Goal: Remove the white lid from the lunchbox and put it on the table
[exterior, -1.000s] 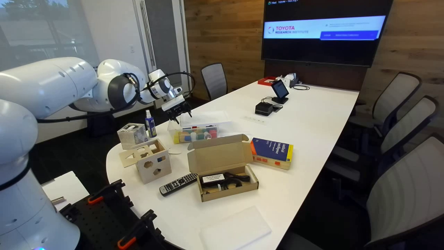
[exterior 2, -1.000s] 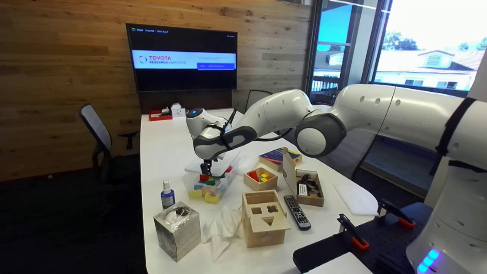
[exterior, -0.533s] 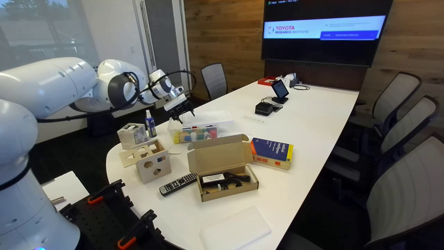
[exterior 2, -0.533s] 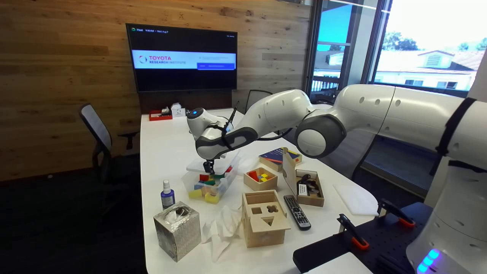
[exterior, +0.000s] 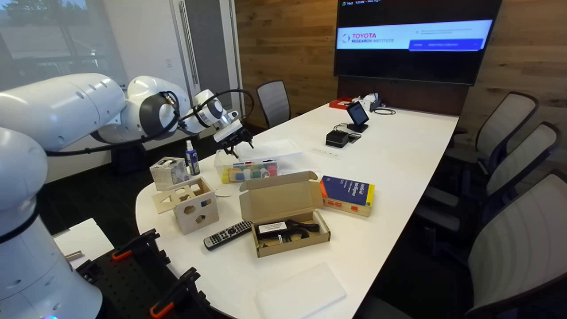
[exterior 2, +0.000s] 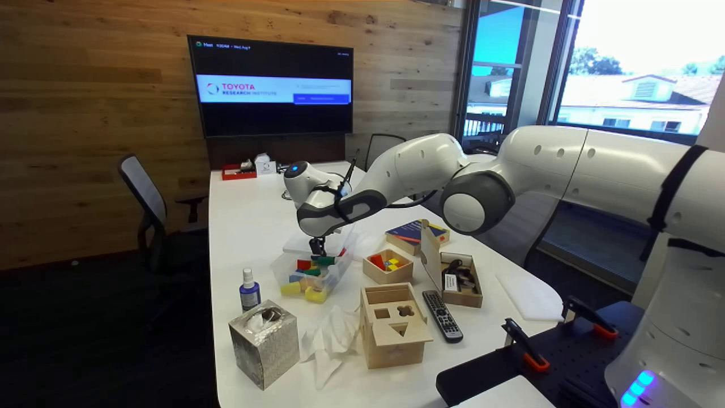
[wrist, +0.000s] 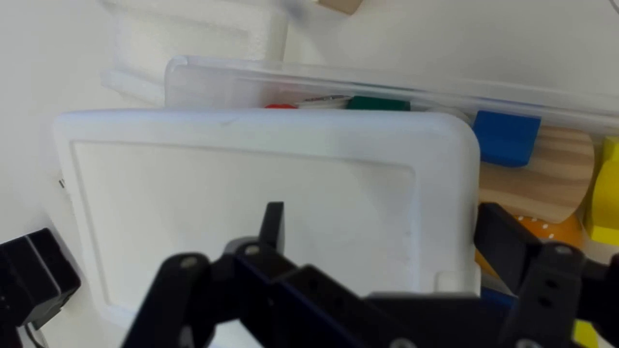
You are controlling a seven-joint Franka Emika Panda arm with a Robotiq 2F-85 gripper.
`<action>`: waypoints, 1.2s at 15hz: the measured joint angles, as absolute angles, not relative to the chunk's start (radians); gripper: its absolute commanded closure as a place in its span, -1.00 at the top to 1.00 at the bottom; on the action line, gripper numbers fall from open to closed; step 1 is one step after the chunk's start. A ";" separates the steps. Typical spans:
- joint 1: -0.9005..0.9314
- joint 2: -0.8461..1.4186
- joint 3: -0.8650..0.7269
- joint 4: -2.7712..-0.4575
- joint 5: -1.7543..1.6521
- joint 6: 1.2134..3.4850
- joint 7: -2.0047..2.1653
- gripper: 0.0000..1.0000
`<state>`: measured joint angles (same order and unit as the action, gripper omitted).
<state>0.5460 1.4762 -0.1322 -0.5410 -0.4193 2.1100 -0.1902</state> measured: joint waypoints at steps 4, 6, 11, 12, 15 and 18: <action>0.521 1.478 -0.145 -0.542 -0.424 2.121 -0.190 1.00; 0.505 1.479 -0.151 -0.542 -0.427 2.132 -0.190 1.00; 0.462 1.479 -0.154 -0.542 -0.428 2.196 -0.190 1.00; 0.453 1.479 -0.154 -0.542 -0.428 2.211 -0.190 1.00; 0.430 1.479 -0.154 -0.542 -0.428 2.253 -0.190 1.00; 0.412 1.479 -0.154 -0.542 -0.427 2.288 -0.190 1.00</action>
